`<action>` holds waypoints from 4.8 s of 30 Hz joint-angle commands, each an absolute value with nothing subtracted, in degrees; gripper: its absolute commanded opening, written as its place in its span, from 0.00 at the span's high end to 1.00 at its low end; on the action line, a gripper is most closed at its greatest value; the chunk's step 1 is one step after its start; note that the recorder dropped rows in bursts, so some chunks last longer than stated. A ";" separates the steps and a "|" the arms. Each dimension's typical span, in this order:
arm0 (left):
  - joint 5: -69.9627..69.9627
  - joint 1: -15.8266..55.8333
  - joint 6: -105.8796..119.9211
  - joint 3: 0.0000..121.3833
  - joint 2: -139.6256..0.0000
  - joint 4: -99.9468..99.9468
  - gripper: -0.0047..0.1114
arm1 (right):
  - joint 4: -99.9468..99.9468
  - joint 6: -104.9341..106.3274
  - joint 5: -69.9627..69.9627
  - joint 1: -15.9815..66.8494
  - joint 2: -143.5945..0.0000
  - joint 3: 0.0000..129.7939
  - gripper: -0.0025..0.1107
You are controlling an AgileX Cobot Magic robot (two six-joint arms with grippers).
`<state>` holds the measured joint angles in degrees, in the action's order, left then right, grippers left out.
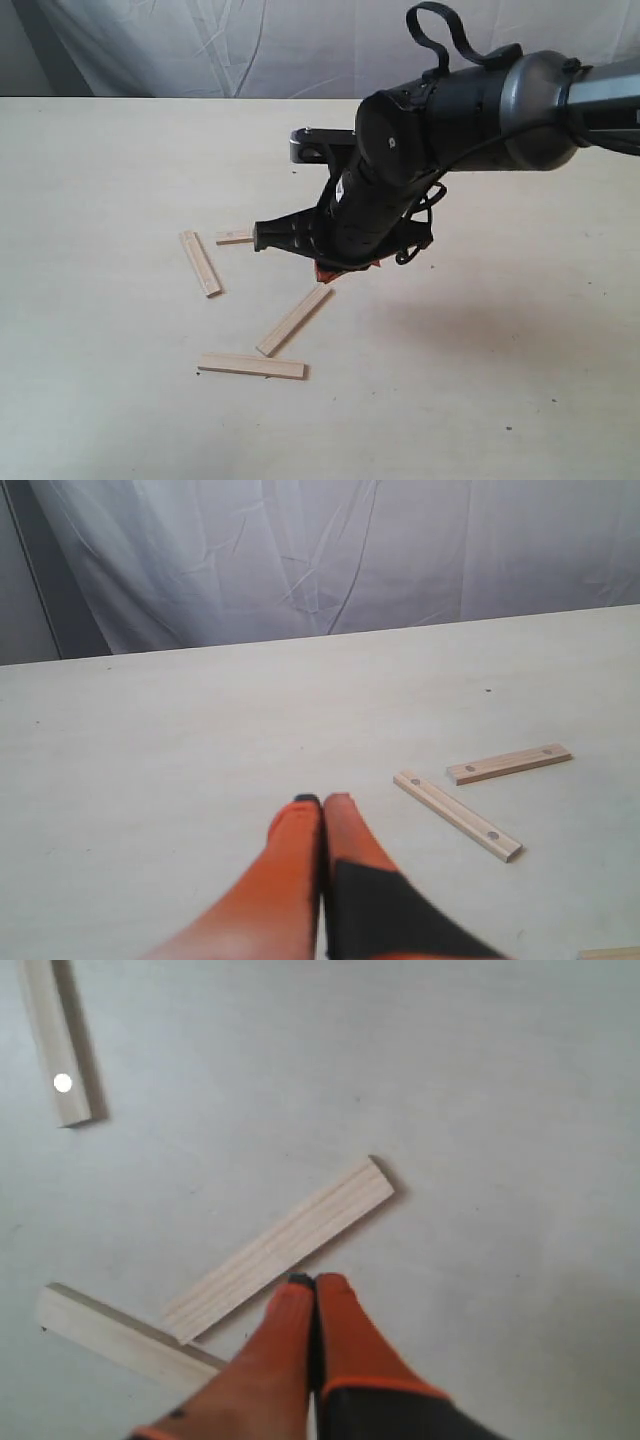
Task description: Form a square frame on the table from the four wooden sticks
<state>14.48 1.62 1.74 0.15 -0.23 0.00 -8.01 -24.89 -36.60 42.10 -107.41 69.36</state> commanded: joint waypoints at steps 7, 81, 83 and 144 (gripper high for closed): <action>13.69 1.79 1.53 0.00 0.00 0.35 0.96 | -13.57 -26.00 -31.81 44.98 -108.92 68.82 0.99; -2.90 1.79 -1.29 0.00 0.00 17.64 0.96 | -19.54 -13.01 -40.79 48.79 -130.33 99.71 0.99; -1.68 1.79 -1.29 0.00 0.00 18.03 0.96 | -19.54 -13.01 -43.25 47.00 -128.72 99.71 0.99; 14.39 14.27 -20.83 49.81 -107.53 -0.94 0.55 | -4.81 -4.54 -45.37 22.72 -107.75 68.70 0.99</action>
<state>14.83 14.33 -20.53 49.55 -106.59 -1.27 -4.92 -5.13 -45.75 22.97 -108.28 68.83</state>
